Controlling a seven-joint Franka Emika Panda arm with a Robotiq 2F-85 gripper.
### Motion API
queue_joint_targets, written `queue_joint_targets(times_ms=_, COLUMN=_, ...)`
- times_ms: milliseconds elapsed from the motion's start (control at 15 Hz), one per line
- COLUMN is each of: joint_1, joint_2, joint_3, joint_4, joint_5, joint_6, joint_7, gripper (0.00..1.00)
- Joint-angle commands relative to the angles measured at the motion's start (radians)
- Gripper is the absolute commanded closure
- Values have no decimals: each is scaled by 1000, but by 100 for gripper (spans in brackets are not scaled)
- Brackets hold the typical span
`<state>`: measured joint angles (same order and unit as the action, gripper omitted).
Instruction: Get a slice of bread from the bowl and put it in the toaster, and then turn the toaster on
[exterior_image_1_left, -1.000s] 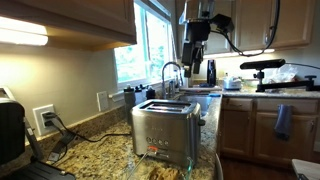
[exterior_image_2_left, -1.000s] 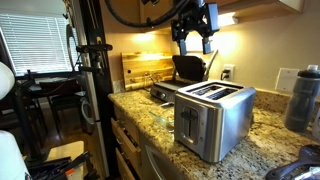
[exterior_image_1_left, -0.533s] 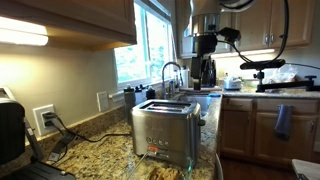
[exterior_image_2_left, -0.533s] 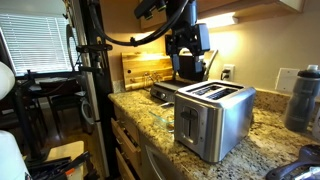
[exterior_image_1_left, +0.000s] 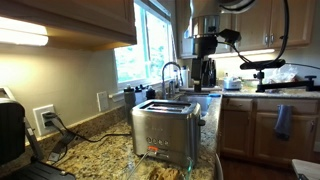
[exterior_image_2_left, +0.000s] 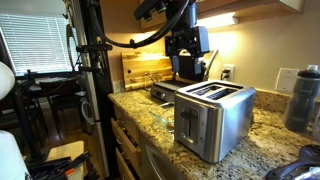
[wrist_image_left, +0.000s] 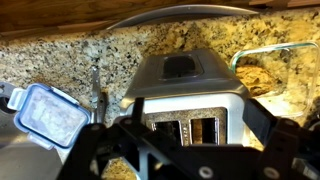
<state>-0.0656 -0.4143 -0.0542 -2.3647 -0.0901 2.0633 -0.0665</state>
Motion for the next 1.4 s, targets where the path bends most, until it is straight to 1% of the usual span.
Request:
queue_joint_targets(times_ms=0, joint_1=-6, joint_2=-33, joint_3=-3, joint_4=-11, joint_5=-11, joint_6=-5, joint_7=12, gripper=0)
queue_joint_targets(times_ms=333, joint_1=-13, joint_2=-99, joint_3=-13, joint_4=-38, joint_5=-9, joint_6=-22, joint_7=7, gripper=0)
queue_joint_targets(times_ms=667, joint_1=-15, joint_2=-165, joint_3=-24, joint_4=-103, joint_5=-1, joint_6=-20, joint_7=6, gripper=0)
queue_joint_targets(times_ms=733, joint_1=-16, joint_2=-175, joint_3=-25, joint_4=-119, joint_5=-1, joint_6=-19, joint_7=5, gripper=7)
queue_joint_targets(times_ms=800, joint_1=-17, joint_2=-184, joint_3=-23, joint_4=-136, joint_5=-1, joint_6=-20, joint_7=8, gripper=26)
queue_joint_targets(times_ms=933, joint_1=-15, joint_2=-199, joint_3=-25, joint_4=-168, joint_5=8, joint_6=-8, joint_7=8, gripper=40)
queue_joint_targets(times_ms=1000, joint_1=-15, joint_2=-201, joint_3=-24, joint_4=-179, joint_5=8, joint_6=-3, joint_7=9, gripper=48)
queue_joint_targets(times_ms=1133, joint_1=-12, joint_2=-198, joint_3=-24, joint_4=-202, joint_5=14, joint_6=17, joint_7=11, gripper=59)
queue_joint_targets(times_ms=1333, joint_1=-13, joint_2=-185, joint_3=-28, joint_4=-227, joint_5=18, joint_6=53, joint_7=10, gripper=80)
